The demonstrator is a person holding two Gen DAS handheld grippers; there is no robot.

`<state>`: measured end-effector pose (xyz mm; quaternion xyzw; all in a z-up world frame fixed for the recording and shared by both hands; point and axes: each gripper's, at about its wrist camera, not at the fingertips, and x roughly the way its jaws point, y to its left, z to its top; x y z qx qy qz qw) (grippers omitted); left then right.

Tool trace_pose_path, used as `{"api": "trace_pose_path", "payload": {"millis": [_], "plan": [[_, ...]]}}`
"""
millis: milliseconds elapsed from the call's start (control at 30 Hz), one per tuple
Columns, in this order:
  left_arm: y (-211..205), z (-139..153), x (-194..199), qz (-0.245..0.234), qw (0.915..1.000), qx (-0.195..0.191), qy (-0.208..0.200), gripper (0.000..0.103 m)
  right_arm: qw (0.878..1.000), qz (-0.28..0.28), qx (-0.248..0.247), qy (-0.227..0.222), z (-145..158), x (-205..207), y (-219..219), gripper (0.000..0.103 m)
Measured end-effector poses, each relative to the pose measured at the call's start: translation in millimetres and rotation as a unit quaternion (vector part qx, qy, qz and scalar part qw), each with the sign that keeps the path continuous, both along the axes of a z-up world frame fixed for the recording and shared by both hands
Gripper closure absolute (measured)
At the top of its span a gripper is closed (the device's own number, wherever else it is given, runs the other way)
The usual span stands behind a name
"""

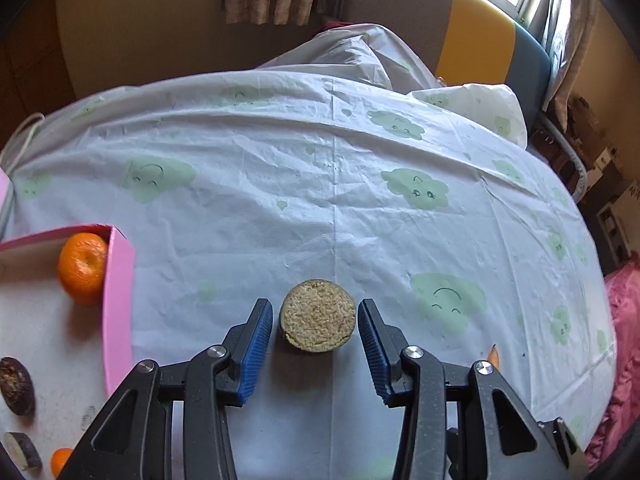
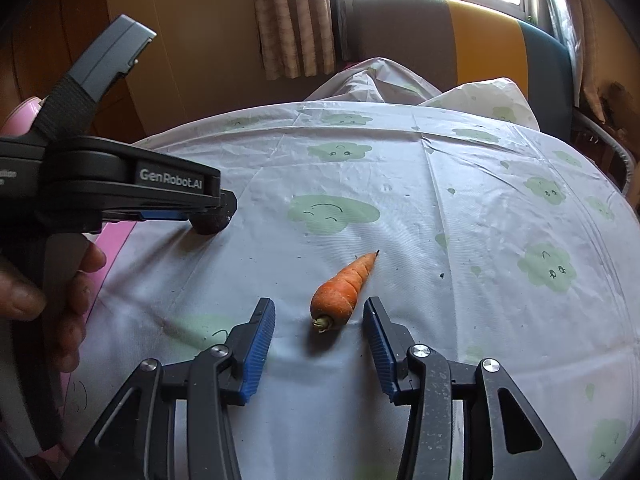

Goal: Organize fruits
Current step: 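Reach the right tool to the carrot while the left tool grasps the cut root slice, then grasp the carrot with the right tool while the left tool holds the root slice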

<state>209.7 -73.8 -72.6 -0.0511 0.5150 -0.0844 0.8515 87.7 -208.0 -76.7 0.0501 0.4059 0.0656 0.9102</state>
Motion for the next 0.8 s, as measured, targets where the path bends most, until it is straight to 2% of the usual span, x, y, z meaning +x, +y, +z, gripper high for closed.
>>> {"api": "trace_pose_path", "payload": {"millis": [233, 467, 700, 733, 767, 800], "plan": [[6, 4, -21, 0.003, 1.0, 0.003, -0.004, 0.065, 1.0, 0.001, 0.005, -0.001, 0, 0, -1, 0.056], [8, 10, -68, -0.004, 0.9999, 0.014, 0.0, 0.065, 0.998, -0.014, 0.06, 0.003, 2, 0, -17, 0.056], [6, 12, -110, -0.018, 0.9992, 0.027, -0.023, 0.065, 0.998, -0.034, 0.051, 0.018, 5, 12, -18, 0.057], [6, 10, -114, -0.019, 0.9992, 0.025, -0.024, 0.065, 0.998, -0.034, 0.043, 0.022, 5, 15, -17, 0.065], [5, 8, -118, -0.023, 0.9991, 0.025, -0.025, 0.065, 0.999, -0.027, 0.037, 0.026, 5, 18, -15, 0.079], [4, 5, -121, -0.026, 0.9989, 0.027, -0.027, 0.065, 0.999, -0.023, 0.028, 0.027, 5, 19, -13, 0.079]]}}
